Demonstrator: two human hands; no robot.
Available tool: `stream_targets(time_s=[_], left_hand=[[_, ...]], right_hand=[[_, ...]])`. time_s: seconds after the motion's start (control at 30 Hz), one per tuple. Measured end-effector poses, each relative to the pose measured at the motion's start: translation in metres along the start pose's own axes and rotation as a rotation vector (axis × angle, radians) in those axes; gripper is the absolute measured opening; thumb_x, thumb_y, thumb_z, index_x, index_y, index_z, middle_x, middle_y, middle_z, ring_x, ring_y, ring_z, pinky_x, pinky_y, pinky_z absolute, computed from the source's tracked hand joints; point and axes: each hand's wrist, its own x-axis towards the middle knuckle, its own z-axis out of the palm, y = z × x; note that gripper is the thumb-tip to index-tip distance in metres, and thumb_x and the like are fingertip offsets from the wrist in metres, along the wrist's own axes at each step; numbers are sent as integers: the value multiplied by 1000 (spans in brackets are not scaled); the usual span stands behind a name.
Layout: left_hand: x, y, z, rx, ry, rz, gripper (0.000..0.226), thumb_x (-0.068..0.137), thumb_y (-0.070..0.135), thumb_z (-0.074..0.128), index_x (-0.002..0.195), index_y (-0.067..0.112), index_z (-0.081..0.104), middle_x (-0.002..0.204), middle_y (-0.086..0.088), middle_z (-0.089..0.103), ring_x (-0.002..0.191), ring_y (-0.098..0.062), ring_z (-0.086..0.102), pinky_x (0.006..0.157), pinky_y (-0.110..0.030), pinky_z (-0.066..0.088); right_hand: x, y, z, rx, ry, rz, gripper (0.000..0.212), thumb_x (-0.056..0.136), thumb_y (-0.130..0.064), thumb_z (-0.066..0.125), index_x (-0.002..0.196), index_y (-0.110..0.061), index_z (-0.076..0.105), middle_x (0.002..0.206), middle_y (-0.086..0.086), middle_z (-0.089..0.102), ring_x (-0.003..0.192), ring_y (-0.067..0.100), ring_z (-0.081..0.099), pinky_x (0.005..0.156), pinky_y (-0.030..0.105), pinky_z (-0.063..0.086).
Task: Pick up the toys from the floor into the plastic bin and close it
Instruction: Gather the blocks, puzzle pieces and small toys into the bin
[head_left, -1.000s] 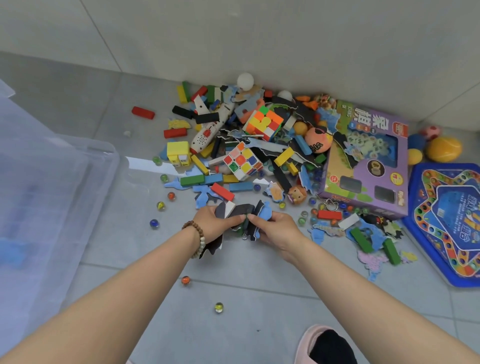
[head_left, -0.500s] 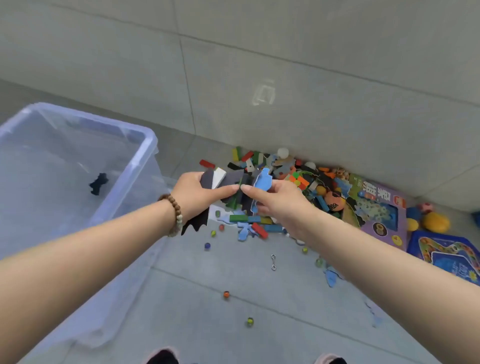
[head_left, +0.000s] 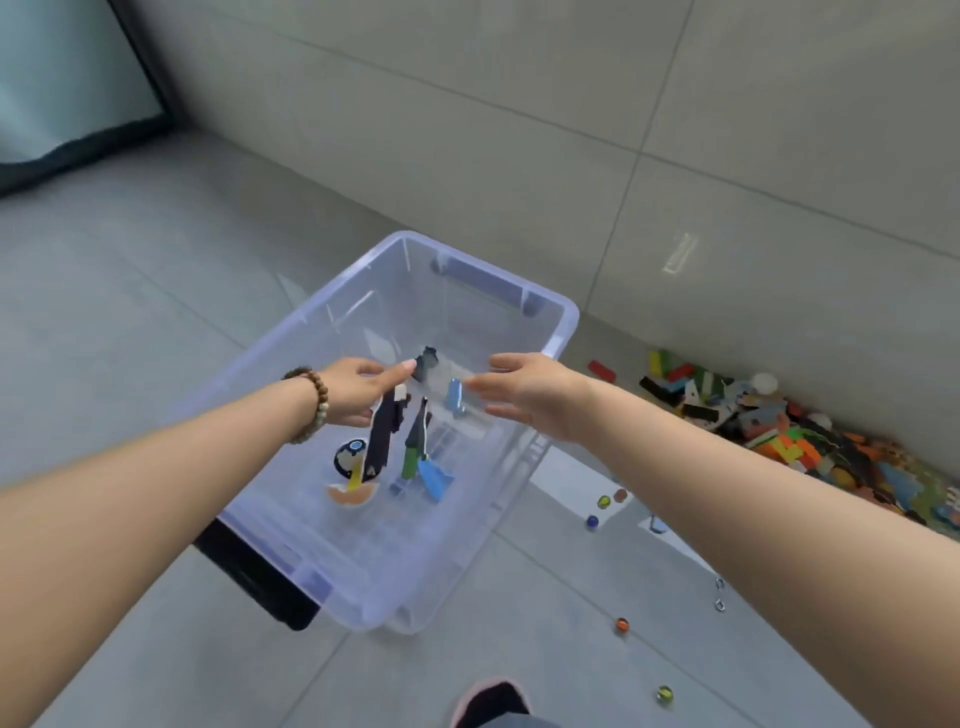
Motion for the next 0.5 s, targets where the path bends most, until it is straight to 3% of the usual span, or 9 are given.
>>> stream_targets(time_s=[0.07, 0.13, 0.33, 0.5], left_hand=[[3, -9, -3, 60, -42, -54, 88, 77, 72, 45, 144, 17, 30, 148, -4, 35, 130, -26, 41, 105, -40, 39], [4, -7, 1, 105, -18, 2, 88, 78, 70, 44, 145, 15, 29, 149, -6, 35, 133, -26, 38, 110, -43, 33], [-16, 50, 45, 78, -75, 322, 64, 83, 55, 54, 134, 19, 44, 136, -2, 51, 121, -18, 51, 101, -33, 42], [-32, 112, 120, 313, -23, 626, 55, 85, 51, 55, 131, 21, 47, 131, 4, 54, 115, -13, 52, 95, -27, 41]], right_hand=[[-5, 3, -11, -52, -33, -15, 67, 85, -11, 67, 143, -8, 34, 146, 10, 37, 118, 16, 51, 93, 23, 45], [-12, 5, -29, -115, -33, -45, 64, 84, -12, 68, 141, -14, 40, 145, 8, 38, 120, 16, 50, 94, 23, 45], [-45, 26, -109, -227, 45, -7, 60, 82, -20, 70, 137, -22, 45, 144, 4, 43, 124, 17, 49, 101, 30, 43], [-79, 74, -193, -442, 169, 108, 58, 83, -27, 69, 137, -26, 46, 143, 0, 45, 121, 18, 51, 99, 31, 44]])
